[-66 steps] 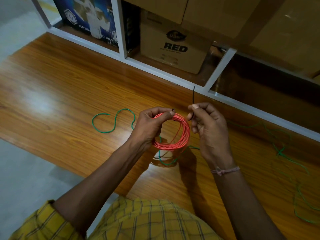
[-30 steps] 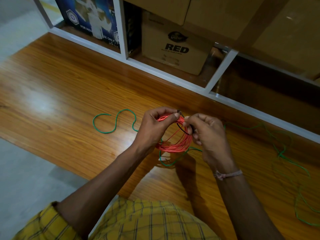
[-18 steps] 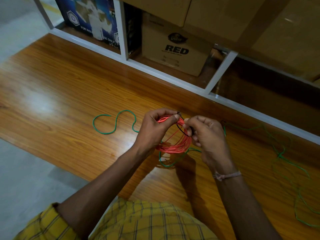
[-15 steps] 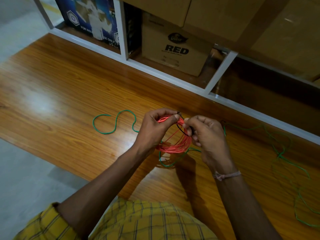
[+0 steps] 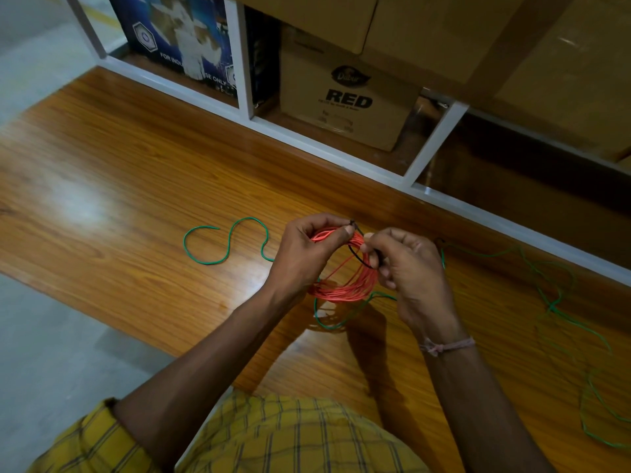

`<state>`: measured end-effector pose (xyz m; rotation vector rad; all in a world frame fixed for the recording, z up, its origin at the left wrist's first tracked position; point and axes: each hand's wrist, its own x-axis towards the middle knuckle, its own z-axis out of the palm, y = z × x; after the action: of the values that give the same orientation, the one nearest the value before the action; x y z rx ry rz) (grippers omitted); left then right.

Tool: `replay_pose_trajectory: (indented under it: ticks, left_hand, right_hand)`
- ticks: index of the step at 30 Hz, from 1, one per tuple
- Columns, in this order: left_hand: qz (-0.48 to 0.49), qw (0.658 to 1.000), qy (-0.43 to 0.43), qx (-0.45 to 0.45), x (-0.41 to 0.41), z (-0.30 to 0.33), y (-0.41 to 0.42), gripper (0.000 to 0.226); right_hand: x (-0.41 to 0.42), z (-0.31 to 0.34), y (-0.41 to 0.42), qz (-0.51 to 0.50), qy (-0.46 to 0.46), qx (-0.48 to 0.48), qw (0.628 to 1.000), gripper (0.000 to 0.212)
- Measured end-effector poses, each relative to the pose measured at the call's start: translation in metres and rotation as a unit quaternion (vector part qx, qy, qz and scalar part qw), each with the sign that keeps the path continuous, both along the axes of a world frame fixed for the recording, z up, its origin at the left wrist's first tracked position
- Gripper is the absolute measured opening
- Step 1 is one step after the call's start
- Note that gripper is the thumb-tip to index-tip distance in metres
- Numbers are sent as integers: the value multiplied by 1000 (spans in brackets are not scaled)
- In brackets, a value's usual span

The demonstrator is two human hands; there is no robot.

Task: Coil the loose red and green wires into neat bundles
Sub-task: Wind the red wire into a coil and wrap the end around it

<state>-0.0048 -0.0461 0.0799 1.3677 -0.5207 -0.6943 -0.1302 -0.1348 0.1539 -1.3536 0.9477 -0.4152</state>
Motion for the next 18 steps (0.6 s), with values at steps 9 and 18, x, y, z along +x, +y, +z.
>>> replay_pose_trajectory:
  ticks: [9, 18]
  left_hand:
    - [0, 1000, -8, 5, 1, -2, -1, 8]
    - [0, 997, -77, 21, -2, -5, -1, 8]
  right_hand:
    - [-1, -2, -1, -3, -1, 0, 1000, 18]
    - [-1, -9, -4, -18, -5, 11, 1000, 19]
